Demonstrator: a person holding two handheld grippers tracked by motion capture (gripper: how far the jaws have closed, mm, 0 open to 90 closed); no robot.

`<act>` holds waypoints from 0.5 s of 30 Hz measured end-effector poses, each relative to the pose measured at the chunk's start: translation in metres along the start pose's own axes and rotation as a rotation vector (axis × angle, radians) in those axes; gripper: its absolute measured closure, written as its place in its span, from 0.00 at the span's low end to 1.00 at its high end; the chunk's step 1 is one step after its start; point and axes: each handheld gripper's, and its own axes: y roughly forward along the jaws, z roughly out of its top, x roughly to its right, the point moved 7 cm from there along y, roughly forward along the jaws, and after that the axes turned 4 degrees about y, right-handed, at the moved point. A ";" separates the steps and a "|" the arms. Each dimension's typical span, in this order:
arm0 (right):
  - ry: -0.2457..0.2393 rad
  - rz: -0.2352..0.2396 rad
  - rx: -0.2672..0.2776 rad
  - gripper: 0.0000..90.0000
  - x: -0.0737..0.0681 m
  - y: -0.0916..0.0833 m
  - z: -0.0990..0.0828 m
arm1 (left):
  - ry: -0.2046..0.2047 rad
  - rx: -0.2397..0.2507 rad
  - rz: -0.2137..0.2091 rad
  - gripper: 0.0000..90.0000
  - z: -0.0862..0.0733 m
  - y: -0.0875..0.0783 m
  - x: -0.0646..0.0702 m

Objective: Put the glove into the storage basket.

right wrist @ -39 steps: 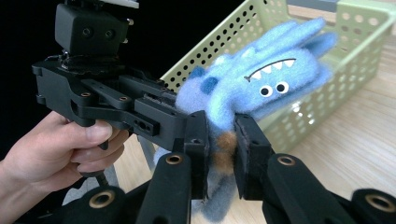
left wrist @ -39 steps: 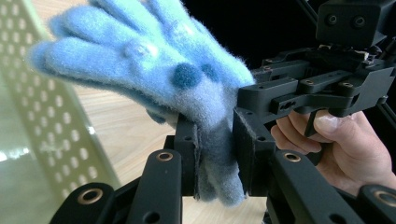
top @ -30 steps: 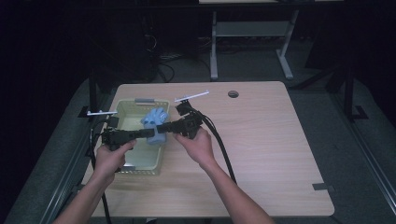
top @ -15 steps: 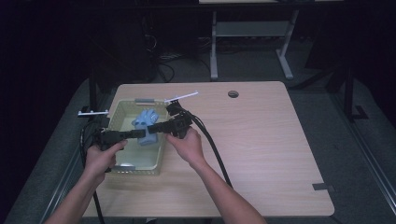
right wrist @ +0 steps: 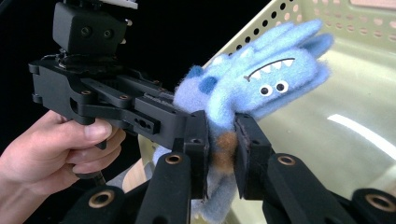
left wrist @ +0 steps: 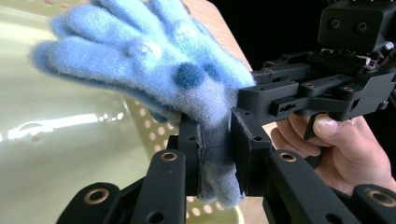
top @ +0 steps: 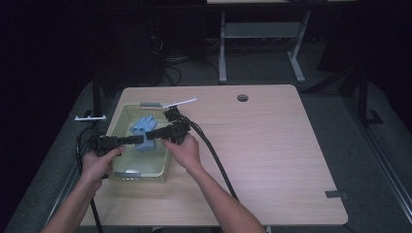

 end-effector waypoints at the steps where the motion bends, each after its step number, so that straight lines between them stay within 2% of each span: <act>1: 0.014 0.011 -0.002 0.86 0.001 0.004 0.000 | -0.001 -0.006 0.002 0.83 0.000 -0.001 -0.002; 5: 0.032 0.020 -0.010 0.86 0.004 0.011 0.000 | -0.008 -0.020 0.015 0.83 -0.001 -0.003 -0.009; 9: 0.036 0.006 -0.017 0.85 0.007 0.018 -0.001 | -0.018 -0.034 0.030 0.83 -0.002 -0.002 -0.016; 15: 0.073 -0.018 -0.035 0.85 0.016 0.032 -0.004 | -0.041 -0.068 0.059 0.84 -0.004 -0.001 -0.028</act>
